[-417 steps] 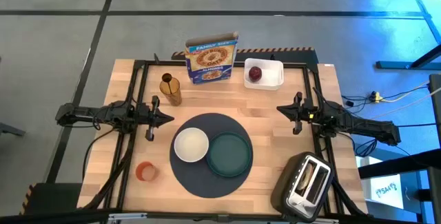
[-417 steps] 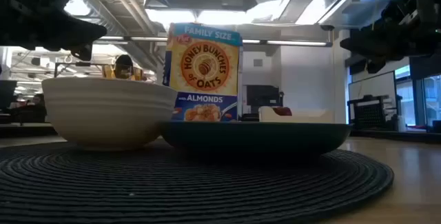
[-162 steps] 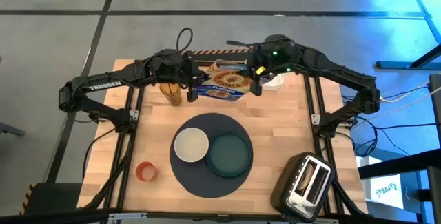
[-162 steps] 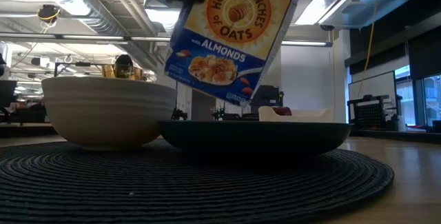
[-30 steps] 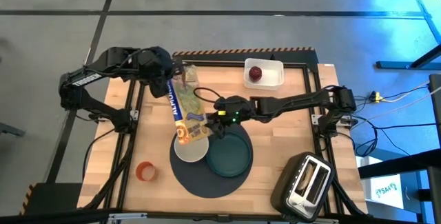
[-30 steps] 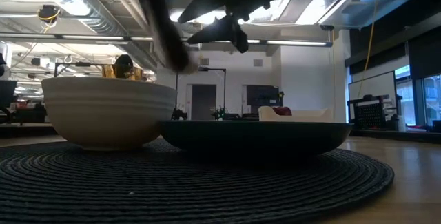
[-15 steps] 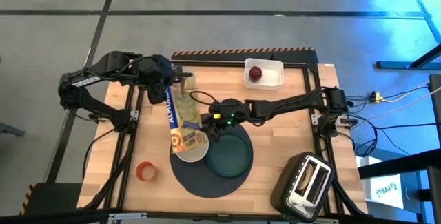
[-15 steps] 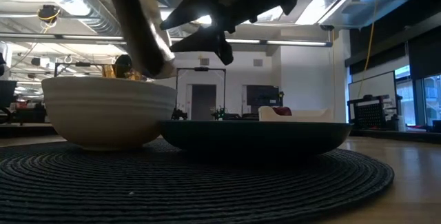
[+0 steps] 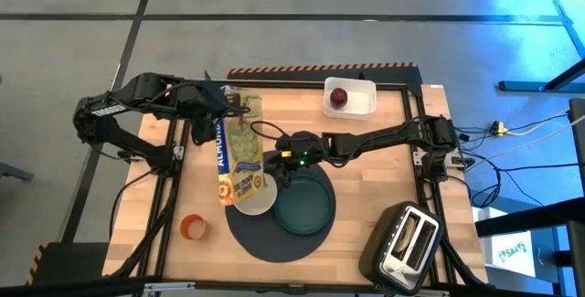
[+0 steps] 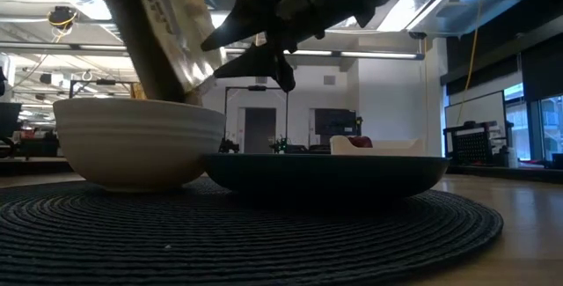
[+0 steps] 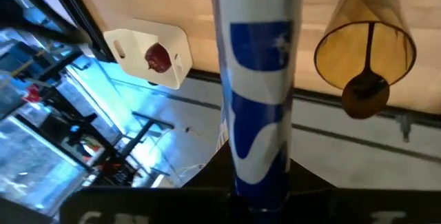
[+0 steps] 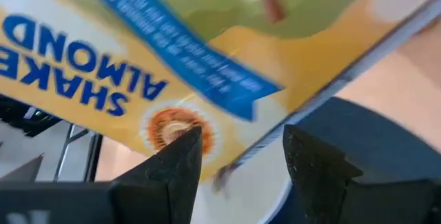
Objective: Arrange a breakfast setting
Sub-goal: Pour the cereal from the blue cereal box into the white bowl
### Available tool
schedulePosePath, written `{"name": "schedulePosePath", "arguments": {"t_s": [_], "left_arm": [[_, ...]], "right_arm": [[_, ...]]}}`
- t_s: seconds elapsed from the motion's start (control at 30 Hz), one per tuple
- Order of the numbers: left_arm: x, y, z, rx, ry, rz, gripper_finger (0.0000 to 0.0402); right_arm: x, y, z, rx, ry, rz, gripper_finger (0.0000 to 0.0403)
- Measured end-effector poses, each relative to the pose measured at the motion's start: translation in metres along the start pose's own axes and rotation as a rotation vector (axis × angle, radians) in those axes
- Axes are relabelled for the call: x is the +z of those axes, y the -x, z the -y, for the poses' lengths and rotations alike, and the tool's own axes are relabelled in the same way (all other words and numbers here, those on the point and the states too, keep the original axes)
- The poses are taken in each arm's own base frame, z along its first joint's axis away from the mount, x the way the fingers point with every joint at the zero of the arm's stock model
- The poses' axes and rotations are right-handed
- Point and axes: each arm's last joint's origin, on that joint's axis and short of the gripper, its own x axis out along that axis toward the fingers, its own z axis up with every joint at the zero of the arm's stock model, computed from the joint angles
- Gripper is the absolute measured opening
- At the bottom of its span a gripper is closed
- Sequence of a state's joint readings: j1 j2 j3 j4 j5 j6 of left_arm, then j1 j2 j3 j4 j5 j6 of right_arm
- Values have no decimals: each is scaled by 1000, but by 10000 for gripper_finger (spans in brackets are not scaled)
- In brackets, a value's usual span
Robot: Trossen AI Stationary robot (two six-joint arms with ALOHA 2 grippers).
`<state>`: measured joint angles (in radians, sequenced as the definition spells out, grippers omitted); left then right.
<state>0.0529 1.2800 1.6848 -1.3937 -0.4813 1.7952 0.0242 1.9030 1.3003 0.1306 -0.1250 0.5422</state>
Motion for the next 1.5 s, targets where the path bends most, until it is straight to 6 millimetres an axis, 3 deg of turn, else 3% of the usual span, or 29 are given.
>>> {"name": "schedulePosePath", "arguments": {"t_s": [0.23, 0.57, 0.77, 1.0, 1.23, 1.5], "left_arm": [[10, 6, -3, 26, -72, -26, 12], [26, 17, -6, 66, -145, -83, 12], [34, 22, -7, 92, -183, -83, 12], [37, 26, -9, 108, -203, -138, 12], [51, 27, -18, 154, -237, -168, 12], [58, 29, -20, 160, -273, -153, 12]], "right_arm": [[6, 1, 2, 24, -7, -1, 193], [43, 9, -21, 115, 17, 75, 193], [56, 15, -29, 88, 38, 31, 193], [51, 17, -30, 35, 57, -68, 193], [55, 16, -36, 1, 98, 28, 193], [53, 14, -33, -27, 107, 24, 193]]}}
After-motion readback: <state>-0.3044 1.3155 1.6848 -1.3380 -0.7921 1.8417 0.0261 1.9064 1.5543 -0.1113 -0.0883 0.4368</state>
